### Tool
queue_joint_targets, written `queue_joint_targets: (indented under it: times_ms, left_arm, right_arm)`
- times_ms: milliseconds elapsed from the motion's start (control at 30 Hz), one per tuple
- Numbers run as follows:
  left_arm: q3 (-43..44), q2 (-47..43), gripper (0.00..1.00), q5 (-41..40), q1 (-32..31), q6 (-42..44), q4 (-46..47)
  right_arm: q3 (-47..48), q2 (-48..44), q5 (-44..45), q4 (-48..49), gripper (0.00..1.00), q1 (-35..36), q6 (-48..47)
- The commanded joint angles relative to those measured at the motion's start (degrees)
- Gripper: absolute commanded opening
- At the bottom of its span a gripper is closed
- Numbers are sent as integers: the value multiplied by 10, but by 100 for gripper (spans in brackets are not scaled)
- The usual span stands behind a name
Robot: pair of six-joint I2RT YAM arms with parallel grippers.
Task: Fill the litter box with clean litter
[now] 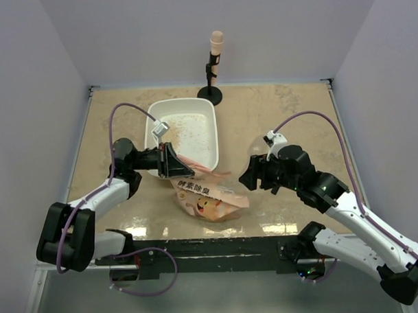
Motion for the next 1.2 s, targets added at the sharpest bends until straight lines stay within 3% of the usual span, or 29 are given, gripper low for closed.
queue_joint_targets:
  times_ms: [0,167,233,367,567,833,1000,1167]
  left_arm:
    - [-3,-16,0,16,-5,20,41]
    - [-13,-69,0,-1,-5,17,100]
    - [-29,-92,0,-18,-2,-36,215]
    - [-25,-119,0,-26,2,-104,320]
    - [-46,-60,0,-16,5,-289,584]
    - [-71,-53,0,-14,6,-283,595]
    - [-61,-72,0,-16,7,-288,595]
    - [-63,-94,0,-17,7,-288,595]
  right_arm:
    - [22,-12,1,-9,72,-2,3]
    - [44,-5,-40,-24,72,-2,-23]
    - [50,-1,-57,-29,71,-2,-42]
    - [62,21,-133,-25,71,-2,-83]
    - [60,45,-260,4,71,-1,-127]
    - [9,62,-367,75,72,3,-149]
    - [8,87,-365,102,72,7,-162]
    - [4,107,-353,129,61,7,-150]
